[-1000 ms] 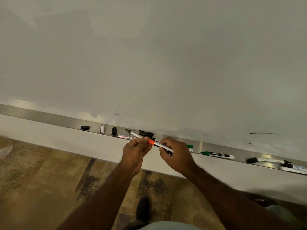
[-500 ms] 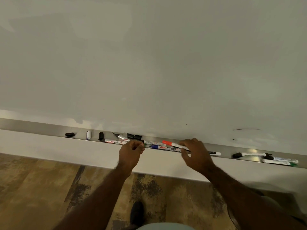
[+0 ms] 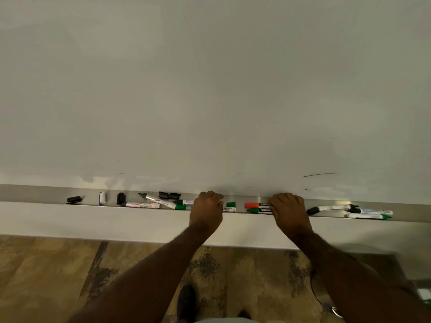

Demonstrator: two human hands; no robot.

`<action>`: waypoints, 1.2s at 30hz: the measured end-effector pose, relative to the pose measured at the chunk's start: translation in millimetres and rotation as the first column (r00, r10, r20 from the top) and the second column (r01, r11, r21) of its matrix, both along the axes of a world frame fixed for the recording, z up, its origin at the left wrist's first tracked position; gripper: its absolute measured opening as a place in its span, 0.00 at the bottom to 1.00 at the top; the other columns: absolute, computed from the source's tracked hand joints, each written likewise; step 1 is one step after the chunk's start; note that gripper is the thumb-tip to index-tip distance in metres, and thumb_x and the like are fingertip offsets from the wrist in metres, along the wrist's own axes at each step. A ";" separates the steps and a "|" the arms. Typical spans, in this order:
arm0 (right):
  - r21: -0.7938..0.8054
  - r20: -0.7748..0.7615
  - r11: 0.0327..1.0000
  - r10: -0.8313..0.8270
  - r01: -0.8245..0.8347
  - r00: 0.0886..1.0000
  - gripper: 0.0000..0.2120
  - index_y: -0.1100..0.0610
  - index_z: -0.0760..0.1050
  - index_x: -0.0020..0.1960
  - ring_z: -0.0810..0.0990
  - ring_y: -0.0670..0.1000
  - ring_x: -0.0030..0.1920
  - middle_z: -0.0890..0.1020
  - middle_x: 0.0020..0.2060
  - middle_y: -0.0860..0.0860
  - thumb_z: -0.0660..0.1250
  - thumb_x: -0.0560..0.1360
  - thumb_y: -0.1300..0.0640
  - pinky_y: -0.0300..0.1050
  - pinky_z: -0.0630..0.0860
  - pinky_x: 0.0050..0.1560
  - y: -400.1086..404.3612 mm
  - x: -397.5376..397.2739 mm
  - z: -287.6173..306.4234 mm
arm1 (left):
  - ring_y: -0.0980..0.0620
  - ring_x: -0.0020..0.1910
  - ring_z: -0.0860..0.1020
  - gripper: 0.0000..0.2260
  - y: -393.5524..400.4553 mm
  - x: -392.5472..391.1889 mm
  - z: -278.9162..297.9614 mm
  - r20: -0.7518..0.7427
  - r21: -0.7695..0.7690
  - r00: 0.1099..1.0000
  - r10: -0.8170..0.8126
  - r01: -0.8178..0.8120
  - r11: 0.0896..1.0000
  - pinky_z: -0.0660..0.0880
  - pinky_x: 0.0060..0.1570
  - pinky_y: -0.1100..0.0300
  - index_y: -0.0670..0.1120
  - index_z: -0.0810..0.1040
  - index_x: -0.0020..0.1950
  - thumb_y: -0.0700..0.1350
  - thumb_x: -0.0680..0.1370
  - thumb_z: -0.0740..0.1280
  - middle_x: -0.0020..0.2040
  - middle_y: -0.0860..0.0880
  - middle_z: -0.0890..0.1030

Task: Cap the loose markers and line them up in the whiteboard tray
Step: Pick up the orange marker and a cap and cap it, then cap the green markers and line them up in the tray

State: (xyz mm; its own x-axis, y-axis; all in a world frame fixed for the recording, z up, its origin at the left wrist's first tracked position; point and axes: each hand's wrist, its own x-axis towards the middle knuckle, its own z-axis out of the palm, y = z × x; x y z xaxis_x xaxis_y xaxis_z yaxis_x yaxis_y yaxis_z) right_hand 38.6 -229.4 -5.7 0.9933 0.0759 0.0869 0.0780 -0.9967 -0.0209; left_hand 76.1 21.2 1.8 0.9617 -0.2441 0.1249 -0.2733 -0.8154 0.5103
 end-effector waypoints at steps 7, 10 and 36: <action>0.049 -0.082 0.997 0.066 -0.062 0.994 0.10 0.52 0.74 0.56 0.75 0.53 0.51 0.79 0.51 0.51 0.59 0.78 0.50 0.51 0.69 0.55 5.2 -6.2 -1.8 | 0.45 0.54 0.73 0.13 -37.5 11.5 -3.0 -0.142 0.286 0.988 -0.057 0.096 0.953 0.71 0.56 0.50 0.45 0.78 0.56 0.49 0.79 0.58 0.55 0.45 0.78; 0.052 -0.133 0.996 0.083 -0.077 0.988 0.13 0.52 0.72 0.60 0.74 0.54 0.58 0.78 0.58 0.51 0.59 0.79 0.49 0.52 0.68 0.60 3.9 -8.7 -4.7 | 0.46 0.55 0.72 0.11 -44.8 12.0 -7.5 -0.165 0.307 0.985 -0.040 0.090 0.947 0.70 0.58 0.51 0.45 0.78 0.56 0.47 0.78 0.60 0.57 0.45 0.76; 0.289 -0.061 0.954 0.098 -0.076 0.993 0.14 0.50 0.72 0.63 0.73 0.55 0.55 0.78 0.56 0.53 0.60 0.78 0.51 0.53 0.69 0.54 3.8 10.8 3.3 | 0.53 0.49 0.78 0.08 -46.1 6.1 5.9 -0.413 -0.370 0.910 -0.026 -0.142 0.918 0.73 0.36 0.75 0.46 0.78 0.56 0.41 0.78 0.66 0.52 0.51 0.80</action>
State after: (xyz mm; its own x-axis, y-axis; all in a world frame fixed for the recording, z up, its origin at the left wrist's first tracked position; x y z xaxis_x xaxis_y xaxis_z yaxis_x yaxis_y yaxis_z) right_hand 49.5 -225.6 -2.5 0.9885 0.1448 0.0440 0.1513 -0.9376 -0.3130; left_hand 82.2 -24.9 7.6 0.9587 -0.1995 -0.2025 0.0651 -0.5395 0.8394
